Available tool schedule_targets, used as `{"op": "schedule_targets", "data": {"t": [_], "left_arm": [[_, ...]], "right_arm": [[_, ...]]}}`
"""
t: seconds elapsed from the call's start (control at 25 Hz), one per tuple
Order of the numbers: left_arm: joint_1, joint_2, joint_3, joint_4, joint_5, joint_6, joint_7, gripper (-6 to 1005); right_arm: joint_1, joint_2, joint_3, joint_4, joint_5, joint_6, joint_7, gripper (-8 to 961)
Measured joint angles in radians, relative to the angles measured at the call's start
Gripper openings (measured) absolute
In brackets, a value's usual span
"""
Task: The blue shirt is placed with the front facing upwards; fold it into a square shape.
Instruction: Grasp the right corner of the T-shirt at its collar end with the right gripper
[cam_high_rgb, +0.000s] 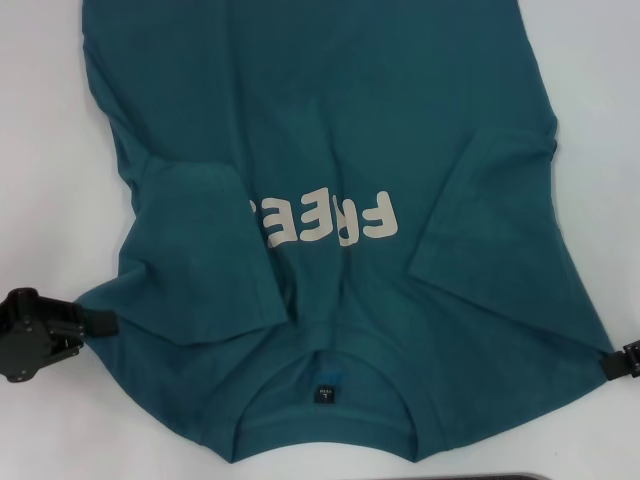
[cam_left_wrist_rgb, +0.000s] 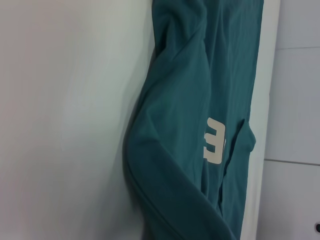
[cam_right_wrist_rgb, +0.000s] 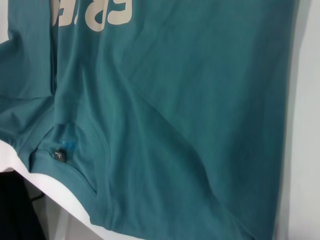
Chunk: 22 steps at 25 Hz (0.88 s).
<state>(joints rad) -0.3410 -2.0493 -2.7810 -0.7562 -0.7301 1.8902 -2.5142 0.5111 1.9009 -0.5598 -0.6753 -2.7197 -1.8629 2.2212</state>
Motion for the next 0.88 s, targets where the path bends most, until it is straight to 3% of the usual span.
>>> {"op": "schedule_targets", "data": {"t": [0.88], "left_arm": [[0.002, 0.0, 0.0, 0.0, 0.0, 0.004, 0.0, 19]], "right_arm": [[0.021, 0.002, -0.018, 0.027, 0.0, 0.023, 0.039, 687]]}}
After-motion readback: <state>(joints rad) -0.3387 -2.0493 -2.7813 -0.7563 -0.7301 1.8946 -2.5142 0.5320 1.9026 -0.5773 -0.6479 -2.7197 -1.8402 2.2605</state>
